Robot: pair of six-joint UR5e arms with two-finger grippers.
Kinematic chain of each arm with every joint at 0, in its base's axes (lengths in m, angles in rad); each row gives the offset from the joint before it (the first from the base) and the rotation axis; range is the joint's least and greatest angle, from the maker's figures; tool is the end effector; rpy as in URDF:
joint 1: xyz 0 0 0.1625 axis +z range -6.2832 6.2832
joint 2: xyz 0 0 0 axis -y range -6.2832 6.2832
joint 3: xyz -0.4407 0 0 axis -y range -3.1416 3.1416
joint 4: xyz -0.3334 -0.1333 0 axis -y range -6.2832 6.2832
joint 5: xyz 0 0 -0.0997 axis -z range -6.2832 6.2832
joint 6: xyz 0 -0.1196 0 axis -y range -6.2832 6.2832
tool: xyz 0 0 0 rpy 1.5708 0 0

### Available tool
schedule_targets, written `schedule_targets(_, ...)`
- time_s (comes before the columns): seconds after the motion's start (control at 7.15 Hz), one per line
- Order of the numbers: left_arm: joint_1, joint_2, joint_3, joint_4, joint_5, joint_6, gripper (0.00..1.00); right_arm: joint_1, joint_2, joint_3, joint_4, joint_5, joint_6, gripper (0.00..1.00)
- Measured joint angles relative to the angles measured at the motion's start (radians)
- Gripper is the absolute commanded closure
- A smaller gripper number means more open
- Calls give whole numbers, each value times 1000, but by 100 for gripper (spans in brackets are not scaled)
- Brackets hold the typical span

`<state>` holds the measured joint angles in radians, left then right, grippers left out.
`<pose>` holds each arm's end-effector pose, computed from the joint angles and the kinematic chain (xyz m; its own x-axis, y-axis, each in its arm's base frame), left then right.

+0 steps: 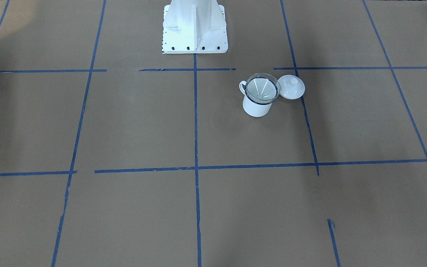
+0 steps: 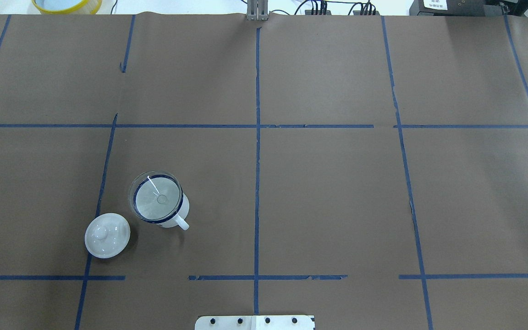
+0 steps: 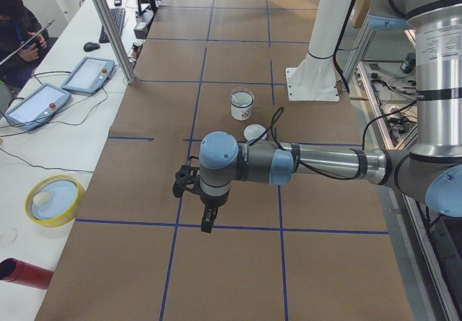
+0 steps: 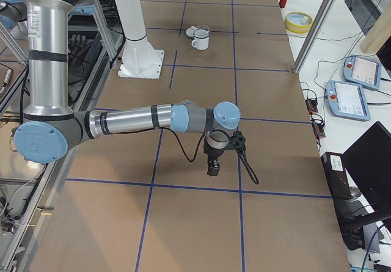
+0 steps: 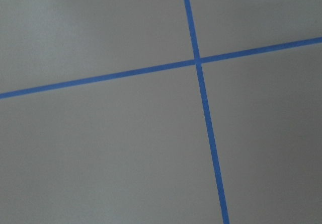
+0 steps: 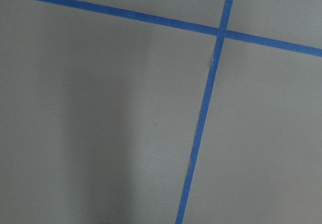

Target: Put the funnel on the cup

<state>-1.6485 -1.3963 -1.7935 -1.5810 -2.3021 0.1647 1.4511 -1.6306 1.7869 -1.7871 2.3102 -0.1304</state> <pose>-0.0813 -0.3560 0.6635 0.7477 0.1445 -0.6481 -0.0457 0.9849 0.1669 0.0049 -0.4007 0.6447 0.7166 -0.1766 0.6747 0.2142 0.9764 0.0280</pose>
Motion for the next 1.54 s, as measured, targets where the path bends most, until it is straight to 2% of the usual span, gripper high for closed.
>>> schedule_targets(0.42, -2, 5, 18, 3, -45, 2, 0, 0, 0, -1, -1, 0, 0, 0)
schedule_targets(1.54, -2, -4, -9, -7, -49, 3, 0, 0, 0, -1, 0, 0, 0, 0)
